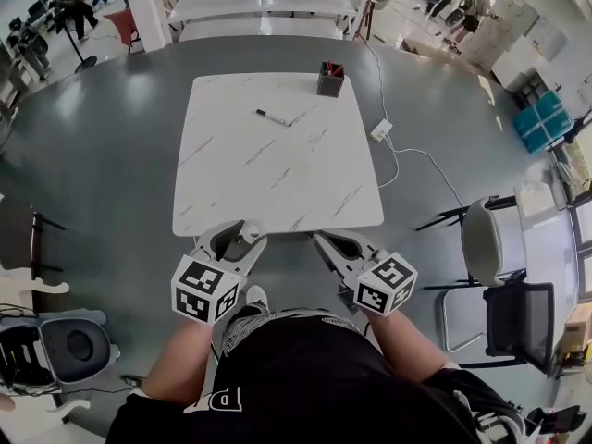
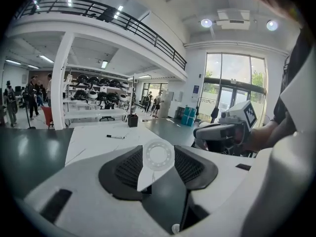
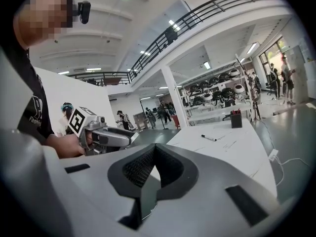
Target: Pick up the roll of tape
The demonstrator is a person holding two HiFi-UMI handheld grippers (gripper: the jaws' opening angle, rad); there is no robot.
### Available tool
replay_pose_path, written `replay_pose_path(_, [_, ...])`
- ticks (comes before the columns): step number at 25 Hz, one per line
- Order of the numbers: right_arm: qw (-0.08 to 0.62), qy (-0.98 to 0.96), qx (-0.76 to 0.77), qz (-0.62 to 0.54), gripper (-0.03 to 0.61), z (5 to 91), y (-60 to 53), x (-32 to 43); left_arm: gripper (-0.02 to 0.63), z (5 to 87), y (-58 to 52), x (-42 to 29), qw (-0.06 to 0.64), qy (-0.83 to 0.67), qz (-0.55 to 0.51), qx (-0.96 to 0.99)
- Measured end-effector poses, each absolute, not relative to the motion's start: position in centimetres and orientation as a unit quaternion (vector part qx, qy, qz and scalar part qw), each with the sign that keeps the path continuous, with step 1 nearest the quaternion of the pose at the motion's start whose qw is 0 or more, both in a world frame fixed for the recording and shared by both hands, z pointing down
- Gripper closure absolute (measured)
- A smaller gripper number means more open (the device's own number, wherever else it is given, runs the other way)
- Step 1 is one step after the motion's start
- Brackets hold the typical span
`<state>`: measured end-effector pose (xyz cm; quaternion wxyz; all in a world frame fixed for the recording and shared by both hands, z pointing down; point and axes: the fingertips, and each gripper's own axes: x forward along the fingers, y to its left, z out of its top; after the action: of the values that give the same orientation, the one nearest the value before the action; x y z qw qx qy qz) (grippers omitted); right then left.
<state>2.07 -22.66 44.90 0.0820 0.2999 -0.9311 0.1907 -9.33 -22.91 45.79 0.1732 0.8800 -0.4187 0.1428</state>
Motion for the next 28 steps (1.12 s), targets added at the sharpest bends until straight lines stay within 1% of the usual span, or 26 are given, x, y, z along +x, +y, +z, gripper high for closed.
replay_pose_path(9, [0.086, -0.942, 0.278, 0.169, 0.575, 44.2, -17.2, 6.5, 0.403, 44.7, -17.2, -3.7, 0.168, -0.429, 0.141, 0.876])
replay_pose_path(13, [0.086, -0.943, 0.269, 0.177, 0.575, 44.8, -15.2, 7.8, 0.403, 44.7, -15.0, -2.0, 0.166, -0.433, 0.143, 0.874])
replay_pose_path(23, [0.061, -0.944, 0.259, 0.194, 0.575, 44.7, -13.2, 9.0, 0.403, 45.0, -10.8, -1.8, 0.171, -0.461, 0.15, 0.858])
replay_pose_path(28, [0.066, -0.945, 0.261, 0.187, 0.575, 44.4, -12.3, 8.9, 0.403, 44.5, -10.8, -2.0, 0.165, -0.461, 0.145, 0.86])
